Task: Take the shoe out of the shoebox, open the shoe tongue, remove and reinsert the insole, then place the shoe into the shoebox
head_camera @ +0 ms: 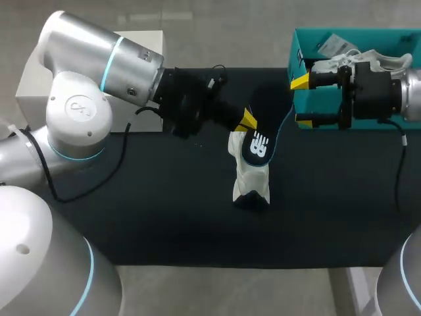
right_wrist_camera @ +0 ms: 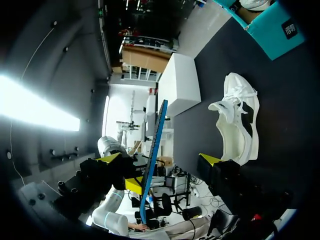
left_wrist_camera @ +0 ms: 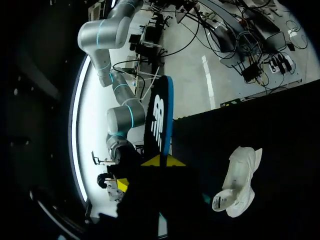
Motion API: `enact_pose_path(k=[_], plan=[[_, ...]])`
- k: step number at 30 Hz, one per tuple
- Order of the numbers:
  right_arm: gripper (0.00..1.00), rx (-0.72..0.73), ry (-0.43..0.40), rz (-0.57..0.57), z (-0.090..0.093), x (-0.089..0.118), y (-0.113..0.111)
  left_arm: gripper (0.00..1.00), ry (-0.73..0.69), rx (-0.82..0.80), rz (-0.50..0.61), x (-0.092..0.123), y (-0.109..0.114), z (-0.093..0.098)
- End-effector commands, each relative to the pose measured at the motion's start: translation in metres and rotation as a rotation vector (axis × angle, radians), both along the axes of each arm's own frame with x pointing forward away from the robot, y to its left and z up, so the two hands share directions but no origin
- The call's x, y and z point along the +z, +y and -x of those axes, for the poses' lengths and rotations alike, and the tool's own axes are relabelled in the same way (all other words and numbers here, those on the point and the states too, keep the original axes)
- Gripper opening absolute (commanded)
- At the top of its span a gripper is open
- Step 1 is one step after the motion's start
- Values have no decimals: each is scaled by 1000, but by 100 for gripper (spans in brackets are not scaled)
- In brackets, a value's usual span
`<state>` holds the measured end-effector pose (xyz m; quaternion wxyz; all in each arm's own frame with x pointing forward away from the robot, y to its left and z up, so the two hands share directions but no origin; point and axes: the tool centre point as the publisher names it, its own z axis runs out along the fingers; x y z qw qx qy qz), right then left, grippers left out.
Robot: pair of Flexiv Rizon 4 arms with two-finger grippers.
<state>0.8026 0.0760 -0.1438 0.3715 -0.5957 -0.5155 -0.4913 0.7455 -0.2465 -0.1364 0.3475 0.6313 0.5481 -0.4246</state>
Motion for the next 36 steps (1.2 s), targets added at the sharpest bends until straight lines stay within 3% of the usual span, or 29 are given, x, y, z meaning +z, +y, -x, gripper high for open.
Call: enact_pose_path(k=[1, 2, 3, 4, 14, 17, 19, 25, 26, 27, 28, 36], plan=[[91, 1, 8, 10, -1, -3, 9, 0, 10, 28, 0, -1, -13, -10], [87, 2, 10, 11, -2, -5, 11, 0, 9, 39, 4, -1, -14, -10], [73, 3, 11, 10, -2, -5, 12, 0, 3, 38, 3, -1, -15, -10], [49, 5, 13, 9, -3, -6, 14, 0, 26, 67, 18, 0, -17, -9], [28, -6, 22, -35, -4, -9, 18, 0, 6, 73, 28, 0, -24, -6], [17, -10, 19, -37, -4, -9, 18, 0, 10, 71, 22, -2, -24, -3], [0, -9, 17, -37, -4, -9, 18, 0, 5, 63, 17, -3, -23, -2], [0, -7, 7, -43, -4, -8, 22, 0, 9, 45, -41, -8, -18, 1], [0, -6, 7, -43, -4, -8, 22, 20, -1, 40, -57, -10, -17, 0], [0, -5, 6, -43, -4, -9, 23, 73, -3, 37, -69, -10, -15, -1], [0, -3, 6, -43, -4, -10, 23, 100, 5, 37, -92, -8, -13, -1], [0, -8, 19, -28, -5, -20, 26, 100, -83, -56, -354, 6, 6, -16]])
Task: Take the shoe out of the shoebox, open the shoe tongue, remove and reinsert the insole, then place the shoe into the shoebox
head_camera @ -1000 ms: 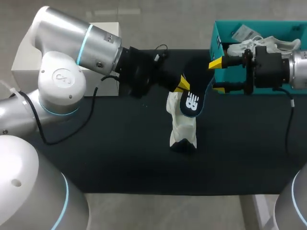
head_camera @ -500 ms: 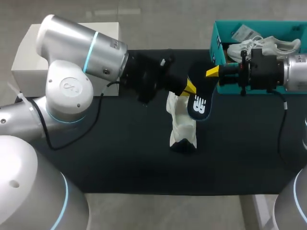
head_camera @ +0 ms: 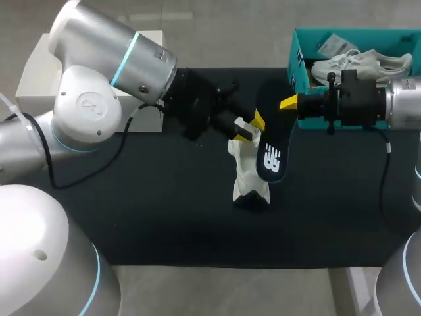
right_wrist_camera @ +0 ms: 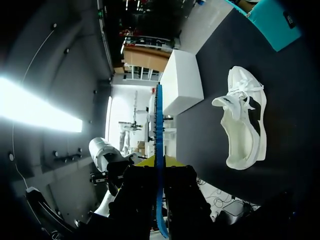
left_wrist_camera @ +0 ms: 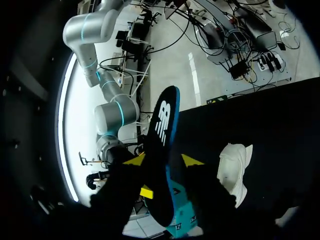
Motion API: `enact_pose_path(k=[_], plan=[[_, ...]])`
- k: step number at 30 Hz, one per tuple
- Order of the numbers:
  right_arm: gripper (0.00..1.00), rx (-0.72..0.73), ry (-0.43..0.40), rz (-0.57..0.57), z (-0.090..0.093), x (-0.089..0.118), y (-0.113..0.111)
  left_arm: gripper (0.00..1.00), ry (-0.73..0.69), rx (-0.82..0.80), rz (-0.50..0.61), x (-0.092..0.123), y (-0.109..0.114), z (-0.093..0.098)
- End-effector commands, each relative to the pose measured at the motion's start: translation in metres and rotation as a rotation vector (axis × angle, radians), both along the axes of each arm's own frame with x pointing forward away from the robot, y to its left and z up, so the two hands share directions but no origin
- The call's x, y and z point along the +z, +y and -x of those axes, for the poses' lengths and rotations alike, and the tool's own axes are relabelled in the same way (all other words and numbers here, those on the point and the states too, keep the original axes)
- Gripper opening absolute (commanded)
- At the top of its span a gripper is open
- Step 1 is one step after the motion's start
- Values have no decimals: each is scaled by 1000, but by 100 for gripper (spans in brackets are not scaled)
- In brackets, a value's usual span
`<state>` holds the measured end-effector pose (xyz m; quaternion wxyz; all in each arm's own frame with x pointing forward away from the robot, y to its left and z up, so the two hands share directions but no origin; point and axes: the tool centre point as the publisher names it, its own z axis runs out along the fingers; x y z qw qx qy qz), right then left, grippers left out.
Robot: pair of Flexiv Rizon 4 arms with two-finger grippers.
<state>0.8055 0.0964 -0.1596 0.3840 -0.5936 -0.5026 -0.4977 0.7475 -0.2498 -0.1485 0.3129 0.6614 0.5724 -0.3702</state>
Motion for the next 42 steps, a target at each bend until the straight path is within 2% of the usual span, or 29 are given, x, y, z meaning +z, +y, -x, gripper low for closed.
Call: enact_pose_path(k=[1, 3, 10, 24, 26, 34, 42], plan=[[0, -4, 10, 23, -2, -6, 6, 100, -56, -59, -233, 19, 11, -18], [0, -6, 13, 30, -1, -9, 7, 100, -70, -37, -285, 19, 15, -28], [0, -11, 21, 32, 2, -13, 9, 100, -136, 6, -470, 30, 22, -37], [0, -7, 40, 23, 3, -23, 11, 100, -122, 15, -466, 32, 21, -37], [0, -2, 43, 21, 3, -24, 13, 100, -98, 5, -439, 39, 14, -35], [0, 3, 48, 27, 3, -30, 16, 100, -288, 32, -796, 53, -8, -40], [0, 3, 18, 37, 1, -24, 19, 100, -310, 69, -863, 63, -8, -48]])
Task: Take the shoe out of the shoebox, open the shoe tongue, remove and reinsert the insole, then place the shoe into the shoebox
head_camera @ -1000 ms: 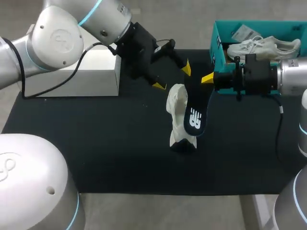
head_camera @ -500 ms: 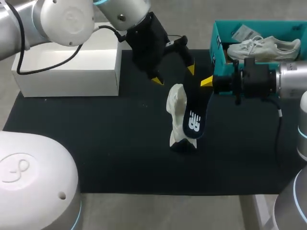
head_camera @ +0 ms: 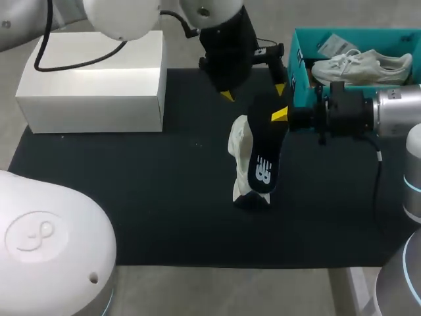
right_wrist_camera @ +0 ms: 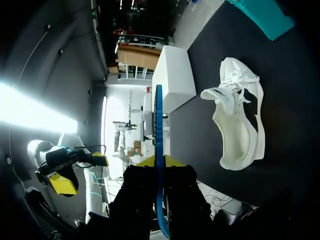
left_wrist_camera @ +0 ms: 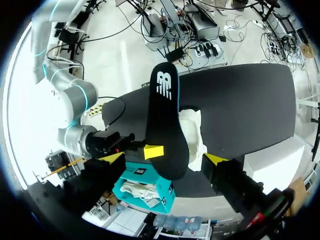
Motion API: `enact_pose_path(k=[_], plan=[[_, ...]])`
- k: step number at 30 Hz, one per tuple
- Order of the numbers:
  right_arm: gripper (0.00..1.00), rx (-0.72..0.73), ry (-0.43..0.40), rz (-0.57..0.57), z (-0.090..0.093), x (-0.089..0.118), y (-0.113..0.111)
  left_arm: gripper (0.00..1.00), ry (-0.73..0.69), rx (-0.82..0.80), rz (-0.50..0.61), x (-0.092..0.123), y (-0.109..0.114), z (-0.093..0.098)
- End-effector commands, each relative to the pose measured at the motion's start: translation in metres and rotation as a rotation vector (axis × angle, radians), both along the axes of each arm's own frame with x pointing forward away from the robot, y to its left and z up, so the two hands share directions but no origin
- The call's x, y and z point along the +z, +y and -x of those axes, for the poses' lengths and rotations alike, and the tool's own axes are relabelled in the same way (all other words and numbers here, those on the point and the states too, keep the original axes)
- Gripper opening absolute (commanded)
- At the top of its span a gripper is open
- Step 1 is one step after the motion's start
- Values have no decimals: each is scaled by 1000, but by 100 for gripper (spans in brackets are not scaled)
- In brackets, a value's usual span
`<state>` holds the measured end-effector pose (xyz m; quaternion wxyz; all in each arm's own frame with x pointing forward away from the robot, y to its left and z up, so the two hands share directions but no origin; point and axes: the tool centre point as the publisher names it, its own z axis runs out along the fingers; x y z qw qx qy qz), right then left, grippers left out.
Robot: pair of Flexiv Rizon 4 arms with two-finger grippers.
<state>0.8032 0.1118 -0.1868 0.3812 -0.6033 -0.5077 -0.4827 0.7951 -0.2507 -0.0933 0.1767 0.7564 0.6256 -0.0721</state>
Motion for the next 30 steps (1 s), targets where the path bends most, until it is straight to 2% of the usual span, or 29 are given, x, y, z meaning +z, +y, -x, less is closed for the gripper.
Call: enact_pose_path(k=[1, 7, 18, 30], plan=[[0, -2, -4, 6, -2, 4, 4, 100, -35, 43, -220, 9, -7, -1], [0, 11, -11, -9, -2, 5, 9, 100, -19, 42, -191, 15, -8, -4], [0, 7, 7, -37, -3, 1, 10, 100, -3, 44, -162, 17, -19, 4], [0, 19, 7, -41, -5, 1, 9, 100, 4, 59, -172, 16, -15, 5]])
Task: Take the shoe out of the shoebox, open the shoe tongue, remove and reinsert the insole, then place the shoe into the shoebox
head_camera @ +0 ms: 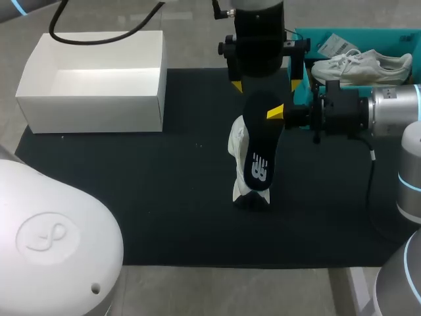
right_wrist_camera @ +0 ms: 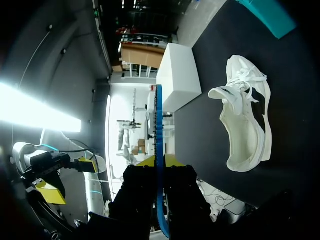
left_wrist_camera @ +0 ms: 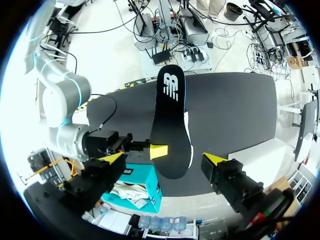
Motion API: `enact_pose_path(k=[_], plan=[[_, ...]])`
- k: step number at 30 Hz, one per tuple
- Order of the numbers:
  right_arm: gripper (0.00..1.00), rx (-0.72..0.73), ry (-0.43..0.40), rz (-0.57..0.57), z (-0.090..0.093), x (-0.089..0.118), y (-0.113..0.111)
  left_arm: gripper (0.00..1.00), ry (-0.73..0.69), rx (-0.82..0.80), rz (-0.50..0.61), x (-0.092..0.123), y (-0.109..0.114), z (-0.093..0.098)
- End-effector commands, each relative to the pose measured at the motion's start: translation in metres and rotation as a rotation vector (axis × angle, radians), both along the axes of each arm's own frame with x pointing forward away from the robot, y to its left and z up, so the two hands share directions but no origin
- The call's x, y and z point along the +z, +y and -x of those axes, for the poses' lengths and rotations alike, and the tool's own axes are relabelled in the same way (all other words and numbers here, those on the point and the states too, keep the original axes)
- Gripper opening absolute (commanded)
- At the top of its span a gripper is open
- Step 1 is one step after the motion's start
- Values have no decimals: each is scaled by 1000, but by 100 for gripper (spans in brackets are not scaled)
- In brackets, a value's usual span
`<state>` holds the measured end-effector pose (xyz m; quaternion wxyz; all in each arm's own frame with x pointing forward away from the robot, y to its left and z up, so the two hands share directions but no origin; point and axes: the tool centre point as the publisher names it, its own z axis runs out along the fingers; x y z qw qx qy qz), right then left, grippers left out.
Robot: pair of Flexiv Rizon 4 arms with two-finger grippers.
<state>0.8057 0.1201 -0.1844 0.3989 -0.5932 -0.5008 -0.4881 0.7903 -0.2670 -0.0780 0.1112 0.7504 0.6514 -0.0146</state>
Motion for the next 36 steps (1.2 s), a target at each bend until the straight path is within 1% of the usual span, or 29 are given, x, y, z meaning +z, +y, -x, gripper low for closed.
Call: enact_pose_path(k=[1, 8, 12, 14, 17, 19, 21, 26, 28, 30, 32, 33, 35, 36], plan=[[0, 3, -1, -1, -2, -2, 0, 100, -1, 3, 1, 0, 2, 0], [0, -2, 0, -13, 0, -2, -1, 100, 16, 8, 23, 1, 1, 1], [0, -4, 2, -17, 1, -3, -3, 100, 42, 9, 63, 1, 2, 1], [0, -5, 2, -19, 2, -3, -4, 100, 62, 13, 121, 2, 4, 2], [0, -6, 2, -24, 3, -2, -5, 100, 124, 18, 346, 9, 10, 1], [0, -8, 0, -28, 3, -2, -6, 100, 140, 7, 494, 14, 17, 1], [0, -11, -2, -32, 4, -2, -8, 100, 139, 10, 597, 17, 24, 1], [0, -15, -1, -38, 3, -2, -9, 100, 202, -21, 928, 27, 40, 1], [0, -15, -3, -39, 3, -2, -10, 100, 217, -44, 1027, 29, 45, 1], [0, -17, -4, -40, 3, -2, -10, 100, 230, -56, 1102, 32, 48, 1], [0, -18, -5, -42, 3, -1, -11, 100, 257, -72, 1147, 34, 48, 3], [0, -19, -5, -43, 3, -1, -11, 100, 280, -92, 1155, 34, 48, 4], [0, -18, -4, -43, 3, -1, -11, 100, 341, -149, 1137, 34, 46, 7], [0, -18, -3, -43, 4, -1, -11, 100, 341, -149, 1137, 34, 46, 7]])
